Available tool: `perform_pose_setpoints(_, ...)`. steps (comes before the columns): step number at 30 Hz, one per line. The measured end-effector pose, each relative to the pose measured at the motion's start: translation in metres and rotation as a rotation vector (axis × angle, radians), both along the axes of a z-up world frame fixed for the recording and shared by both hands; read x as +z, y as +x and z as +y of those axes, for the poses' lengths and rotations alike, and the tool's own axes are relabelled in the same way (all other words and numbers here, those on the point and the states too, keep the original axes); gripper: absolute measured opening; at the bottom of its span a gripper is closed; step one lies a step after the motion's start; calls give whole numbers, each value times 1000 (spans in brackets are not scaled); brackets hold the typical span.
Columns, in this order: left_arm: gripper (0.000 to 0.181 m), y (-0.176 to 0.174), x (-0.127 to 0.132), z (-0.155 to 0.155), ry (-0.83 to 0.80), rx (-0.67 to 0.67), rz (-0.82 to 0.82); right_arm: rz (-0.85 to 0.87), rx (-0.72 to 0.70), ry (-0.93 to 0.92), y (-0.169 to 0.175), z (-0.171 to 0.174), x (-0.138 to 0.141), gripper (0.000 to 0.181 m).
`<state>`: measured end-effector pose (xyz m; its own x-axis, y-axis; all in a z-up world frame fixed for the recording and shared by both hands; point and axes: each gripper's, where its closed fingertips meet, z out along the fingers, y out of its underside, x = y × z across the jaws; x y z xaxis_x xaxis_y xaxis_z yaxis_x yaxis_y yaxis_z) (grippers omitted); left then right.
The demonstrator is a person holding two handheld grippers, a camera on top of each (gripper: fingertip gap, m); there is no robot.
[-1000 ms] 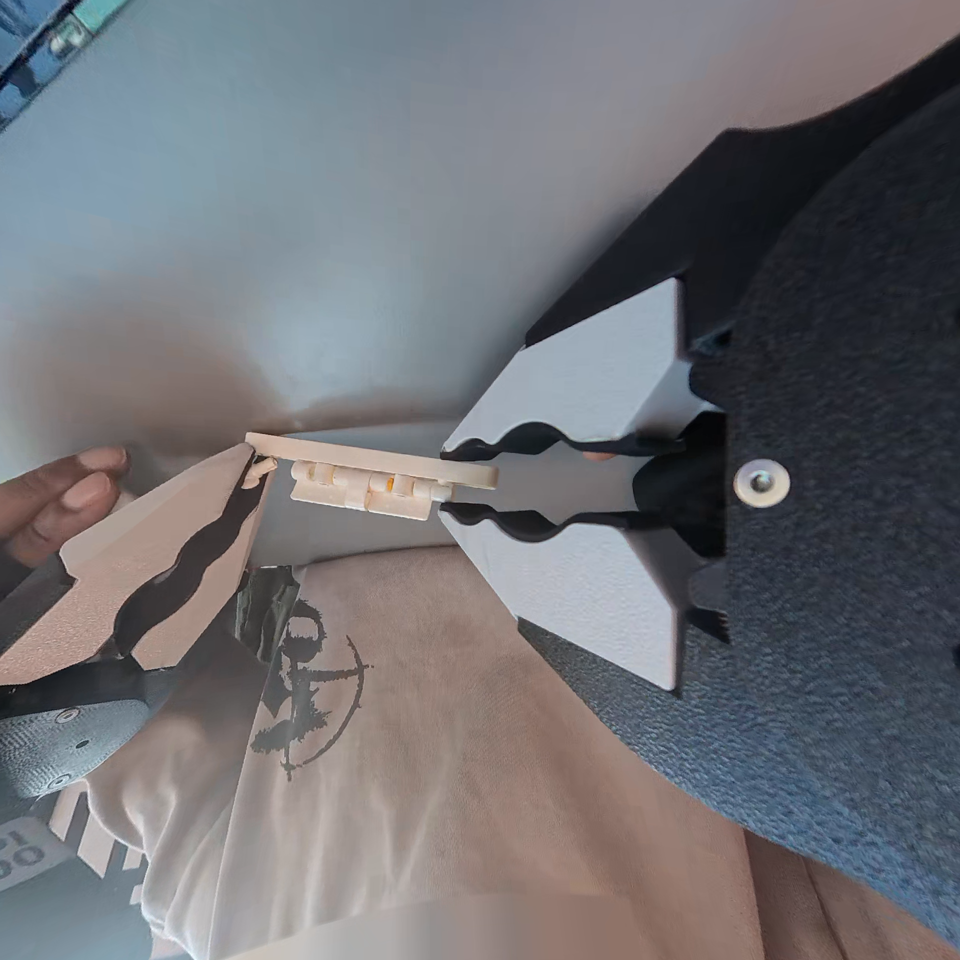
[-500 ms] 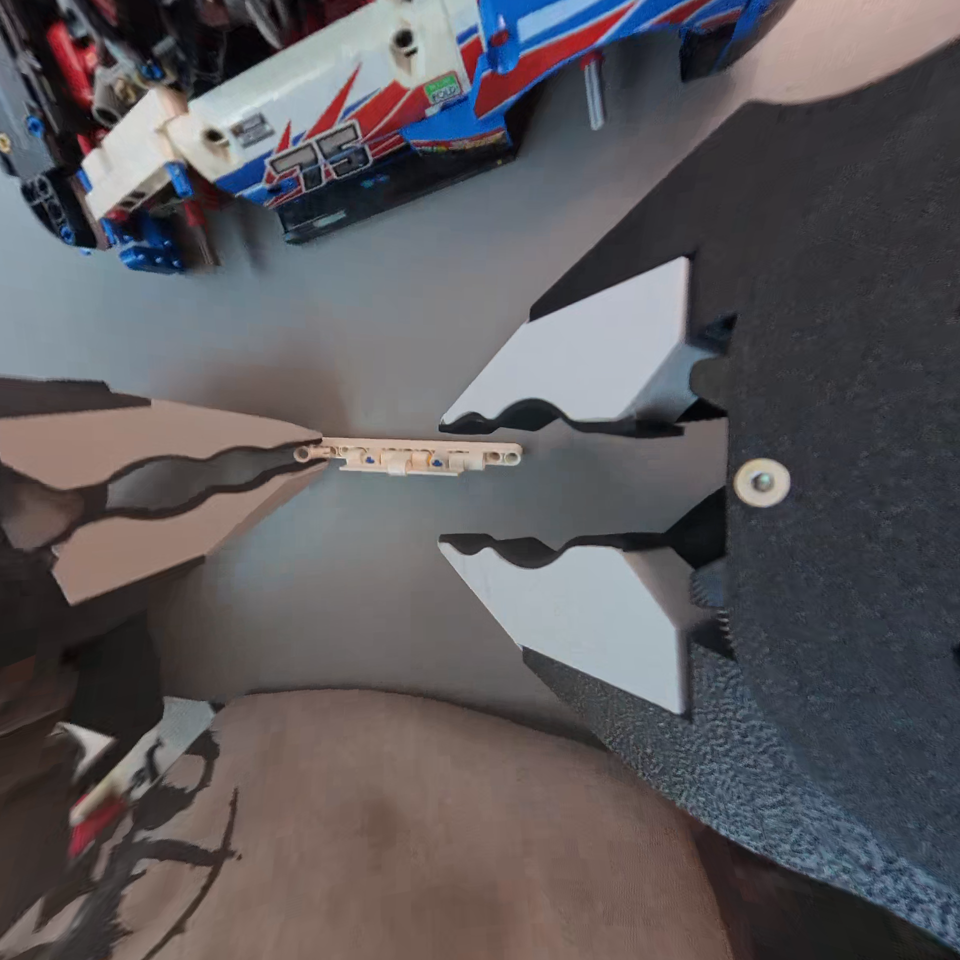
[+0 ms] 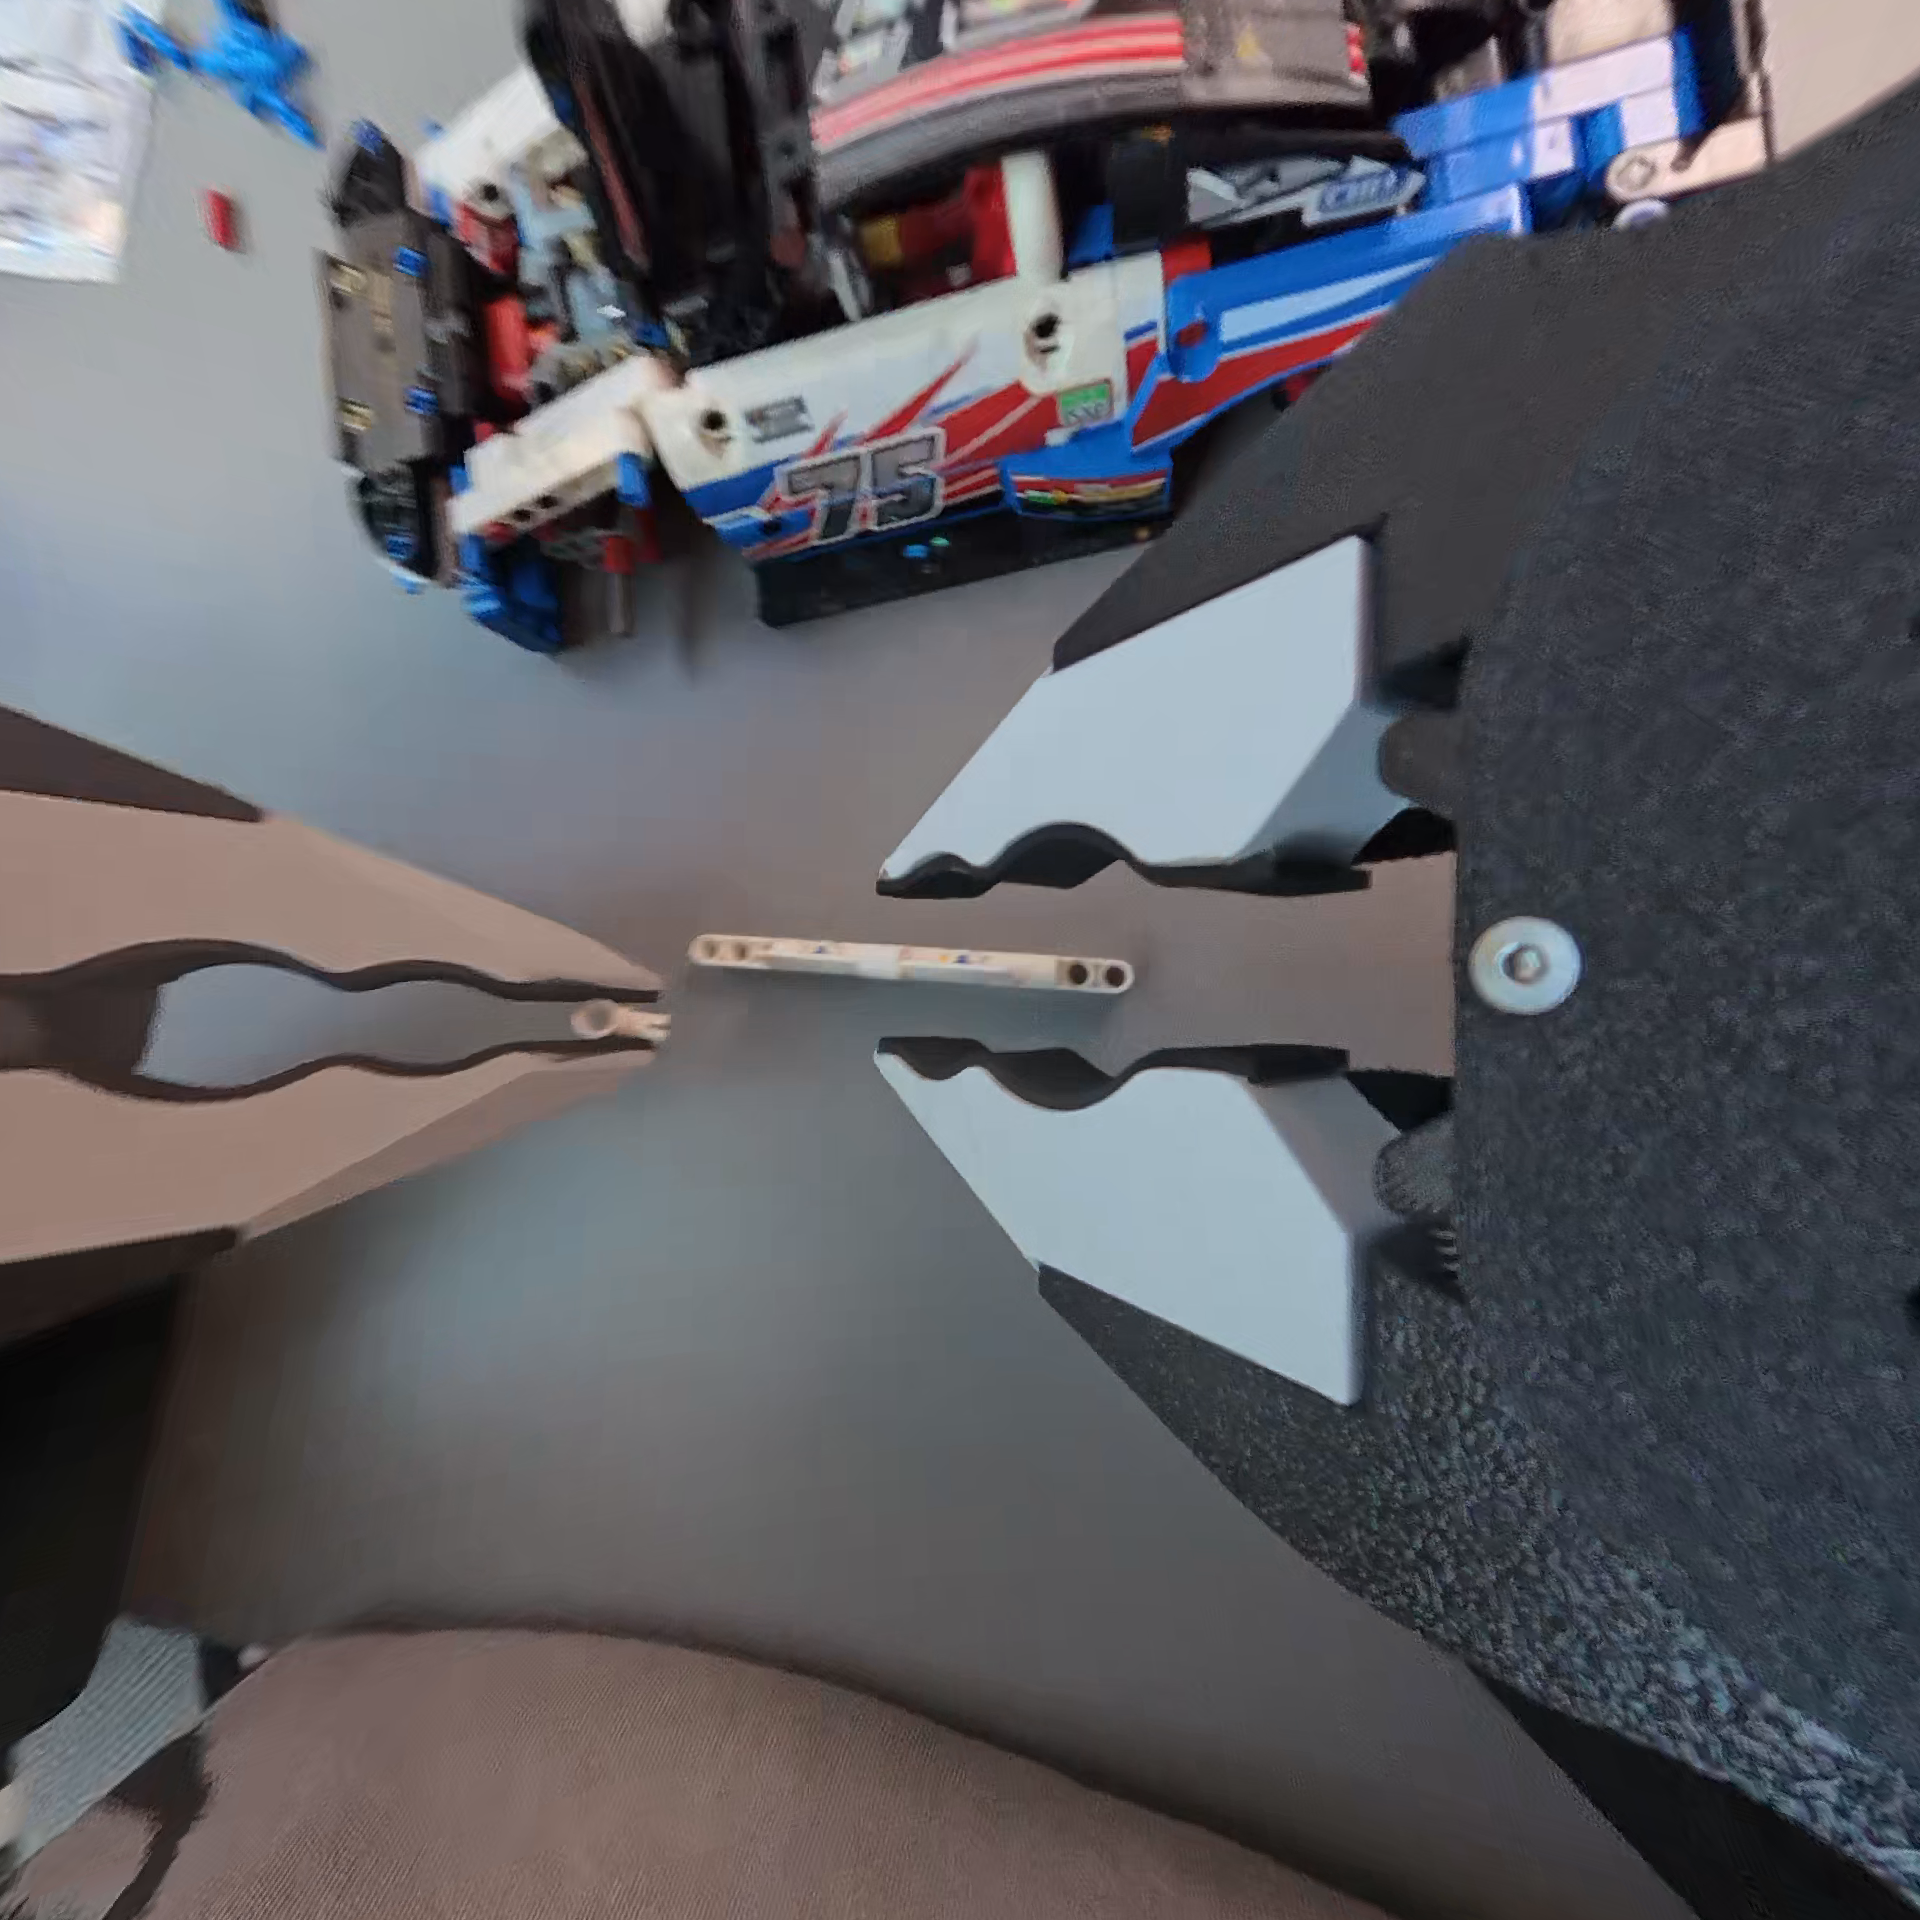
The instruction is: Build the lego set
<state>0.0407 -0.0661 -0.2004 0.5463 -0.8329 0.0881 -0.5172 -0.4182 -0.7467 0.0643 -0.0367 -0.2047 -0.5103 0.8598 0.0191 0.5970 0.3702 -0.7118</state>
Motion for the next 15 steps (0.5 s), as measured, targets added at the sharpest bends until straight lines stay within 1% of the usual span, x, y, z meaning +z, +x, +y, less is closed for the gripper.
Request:
perform_pose_setpoints(1,5,2,6,-2,24,-2,-22,84,28,-13,-3,-9,16,24)
perform_pose_setpoints(3,6,7,20,-9,57,-11,-86,264,75,23,-6,-26,44,18)
perform_pose_setpoints(5,5,13,35,-15,82,-14,-156,432,106,112,-8,-42,61,19)
perform_pose_setpoints(6,6,15,41,-17,94,-15,-183,488,117,152,-8,-49,66,18)
perform_pose_setpoints(8,6,20,53,-21,111,-25,-222,523,125,234,-8,-57,64,18)
perform_pose_setpoints(10,5,24,61,-26,115,-38,-239,567,105,256,-9,-60,69,11)
perform_pose_setpoints(15,5,30,69,-34,151,-55,-235,558,92,113,-2,-68,78,6)
